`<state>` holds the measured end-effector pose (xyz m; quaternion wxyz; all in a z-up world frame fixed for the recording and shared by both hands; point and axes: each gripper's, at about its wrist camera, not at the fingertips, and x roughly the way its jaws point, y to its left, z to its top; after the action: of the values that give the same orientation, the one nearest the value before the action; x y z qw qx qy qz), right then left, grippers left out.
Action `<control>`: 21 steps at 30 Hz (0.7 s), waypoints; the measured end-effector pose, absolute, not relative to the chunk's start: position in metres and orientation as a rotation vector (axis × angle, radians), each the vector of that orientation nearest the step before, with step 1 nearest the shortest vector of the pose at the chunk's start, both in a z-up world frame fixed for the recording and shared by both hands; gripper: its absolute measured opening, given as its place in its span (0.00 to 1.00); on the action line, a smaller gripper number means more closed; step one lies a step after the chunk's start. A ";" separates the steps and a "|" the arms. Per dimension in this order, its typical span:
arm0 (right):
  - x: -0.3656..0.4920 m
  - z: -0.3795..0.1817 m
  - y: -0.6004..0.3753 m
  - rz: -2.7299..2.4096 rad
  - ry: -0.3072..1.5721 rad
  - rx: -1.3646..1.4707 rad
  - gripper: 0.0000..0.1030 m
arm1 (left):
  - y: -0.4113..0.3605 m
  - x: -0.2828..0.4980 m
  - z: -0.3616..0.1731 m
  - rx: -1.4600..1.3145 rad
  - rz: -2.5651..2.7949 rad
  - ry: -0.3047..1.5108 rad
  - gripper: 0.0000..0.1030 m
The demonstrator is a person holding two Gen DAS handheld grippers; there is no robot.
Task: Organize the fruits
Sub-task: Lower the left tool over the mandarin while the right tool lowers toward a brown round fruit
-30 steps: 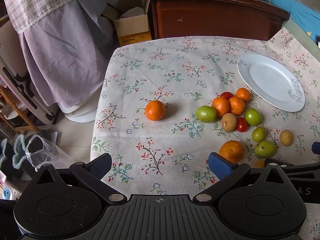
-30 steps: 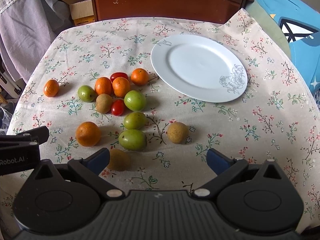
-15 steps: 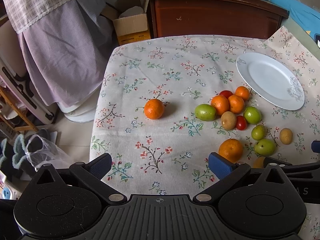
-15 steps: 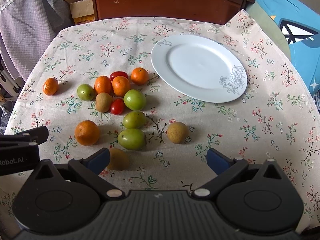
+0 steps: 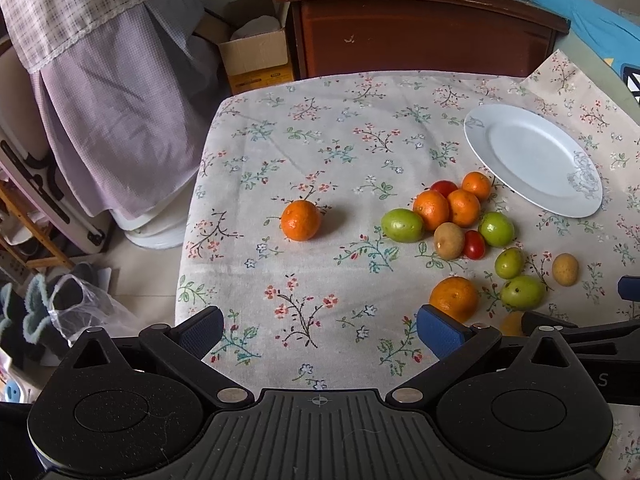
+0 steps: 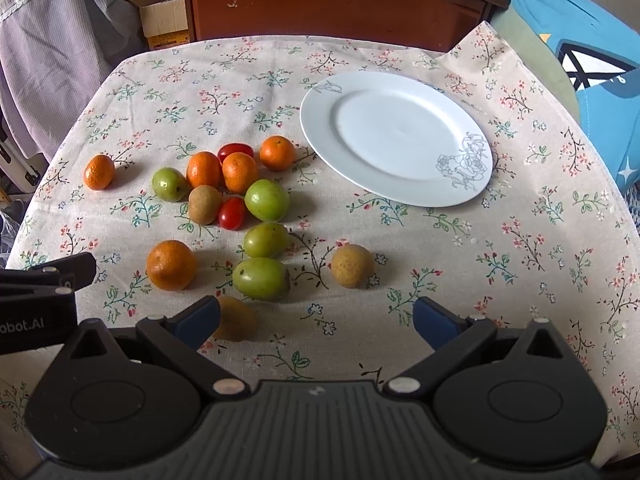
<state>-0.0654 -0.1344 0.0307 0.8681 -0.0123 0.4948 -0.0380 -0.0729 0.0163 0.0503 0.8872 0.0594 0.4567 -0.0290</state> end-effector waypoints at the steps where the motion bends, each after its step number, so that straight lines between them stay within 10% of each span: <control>1: -0.065 0.031 -0.134 -0.080 1.035 -0.026 0.99 | 0.016 -0.073 0.050 0.124 -0.061 0.949 1.00; 21: -0.080 0.061 -0.158 0.015 0.935 0.068 0.99 | 0.031 -0.054 0.095 0.154 -0.127 0.852 1.00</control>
<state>-0.0803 -0.1576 0.0609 0.8921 0.0326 0.4505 0.0074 -0.0544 0.0310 0.0950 0.9058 0.0746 0.4126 -0.0615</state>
